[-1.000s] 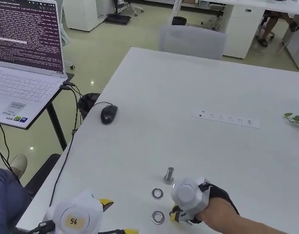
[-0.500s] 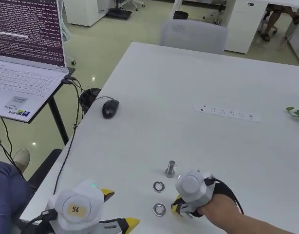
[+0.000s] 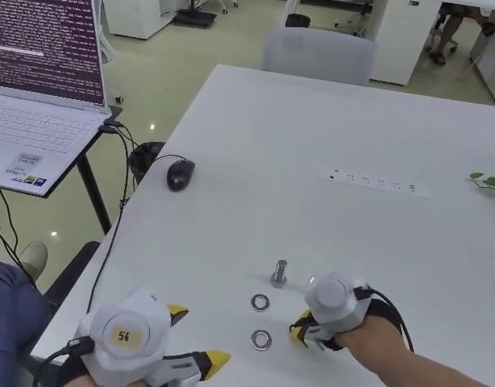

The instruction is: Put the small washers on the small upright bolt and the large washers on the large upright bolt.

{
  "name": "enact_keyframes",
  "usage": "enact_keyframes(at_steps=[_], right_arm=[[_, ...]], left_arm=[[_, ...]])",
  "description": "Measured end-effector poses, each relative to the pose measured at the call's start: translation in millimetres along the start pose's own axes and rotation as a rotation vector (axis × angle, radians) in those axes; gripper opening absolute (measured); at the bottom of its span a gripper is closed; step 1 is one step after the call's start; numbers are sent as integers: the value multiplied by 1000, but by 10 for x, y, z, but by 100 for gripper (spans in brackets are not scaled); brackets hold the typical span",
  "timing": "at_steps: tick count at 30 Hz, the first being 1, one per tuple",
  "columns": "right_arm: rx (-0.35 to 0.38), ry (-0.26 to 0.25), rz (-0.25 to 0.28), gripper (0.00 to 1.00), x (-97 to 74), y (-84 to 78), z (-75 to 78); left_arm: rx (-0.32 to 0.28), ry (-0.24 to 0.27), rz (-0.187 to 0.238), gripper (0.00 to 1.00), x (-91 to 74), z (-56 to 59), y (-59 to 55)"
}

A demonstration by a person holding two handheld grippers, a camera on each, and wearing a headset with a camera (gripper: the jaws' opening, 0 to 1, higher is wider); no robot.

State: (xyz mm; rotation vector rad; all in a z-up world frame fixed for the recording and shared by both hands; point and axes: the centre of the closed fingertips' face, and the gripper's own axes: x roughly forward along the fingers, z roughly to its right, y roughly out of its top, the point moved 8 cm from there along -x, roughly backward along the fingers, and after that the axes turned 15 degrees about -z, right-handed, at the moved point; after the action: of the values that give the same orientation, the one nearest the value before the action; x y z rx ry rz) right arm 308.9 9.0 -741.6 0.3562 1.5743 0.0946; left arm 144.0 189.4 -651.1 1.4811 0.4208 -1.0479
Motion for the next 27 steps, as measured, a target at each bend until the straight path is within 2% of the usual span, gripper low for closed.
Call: enact_keyframes(at_steps=[7,16,21,27], right_arm=[[84,-37,33,13,-141,-127,132],[141,-92,57,13,-343,-246,334],[149,-125,69,13,-464,-243,488],[124,-154,75,13,-603,-146,663]], left_arm=[[6,-4,2,55,9,-8,19],[6,-10,4,55,29,-12,29],[6,-11,6,55,27,-10,42],[7,-11,4,55,25,-14,32]])
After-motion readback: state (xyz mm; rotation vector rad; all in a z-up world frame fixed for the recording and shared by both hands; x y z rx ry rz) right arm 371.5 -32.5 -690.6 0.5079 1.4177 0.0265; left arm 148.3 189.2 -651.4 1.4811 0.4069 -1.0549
